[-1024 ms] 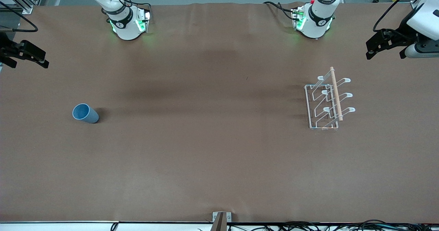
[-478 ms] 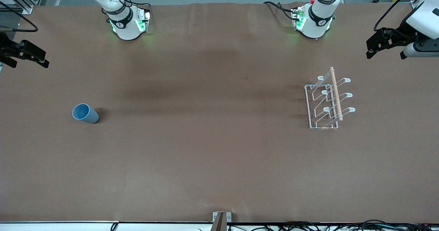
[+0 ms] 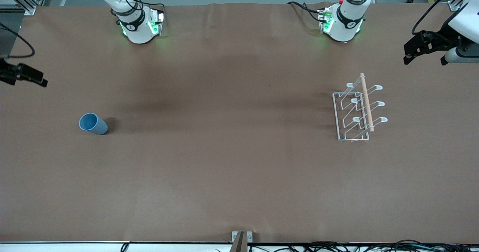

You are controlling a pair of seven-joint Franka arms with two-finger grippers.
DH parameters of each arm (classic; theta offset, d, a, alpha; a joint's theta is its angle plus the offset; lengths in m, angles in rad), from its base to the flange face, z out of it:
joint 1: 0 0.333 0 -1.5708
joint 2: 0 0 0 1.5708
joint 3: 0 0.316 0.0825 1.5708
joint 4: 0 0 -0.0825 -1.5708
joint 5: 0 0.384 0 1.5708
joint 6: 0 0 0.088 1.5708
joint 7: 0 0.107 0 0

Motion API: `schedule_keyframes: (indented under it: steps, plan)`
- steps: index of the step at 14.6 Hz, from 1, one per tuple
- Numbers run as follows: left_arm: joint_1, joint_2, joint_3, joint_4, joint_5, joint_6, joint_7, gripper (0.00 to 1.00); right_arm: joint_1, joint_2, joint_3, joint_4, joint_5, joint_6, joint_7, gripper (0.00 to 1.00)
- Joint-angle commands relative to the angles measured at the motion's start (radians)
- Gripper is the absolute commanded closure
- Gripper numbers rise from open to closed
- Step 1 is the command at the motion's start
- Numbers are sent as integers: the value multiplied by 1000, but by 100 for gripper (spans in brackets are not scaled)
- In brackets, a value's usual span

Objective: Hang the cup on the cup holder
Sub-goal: 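Reach the right gripper down and grasp the blue cup's base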

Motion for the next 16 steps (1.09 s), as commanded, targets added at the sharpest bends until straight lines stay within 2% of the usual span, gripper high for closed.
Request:
schedule_keyframes:
  steps: [1,6,10,12,14,16]
  plan:
    - [0,16,-8,30,0,-22,8,0,-47,39,8,-78,2,86,-24,0]
    - [-3,7,-14,30,2,-42,8,0,-101,189,8,-168,2,305,-50,0]
    - [-3,15,-14,30,-1,-42,5,0,-111,226,8,-334,2,497,-55,0]
    - [0,15,-13,31,-4,-42,10,0,-113,260,10,-374,2,569,-53,2]
    - [4,15,-11,30,-6,-44,15,0,-124,318,10,-376,2,625,-55,6]
    - [4,13,-11,31,-4,-44,16,0,-134,357,10,-376,2,680,-76,20]
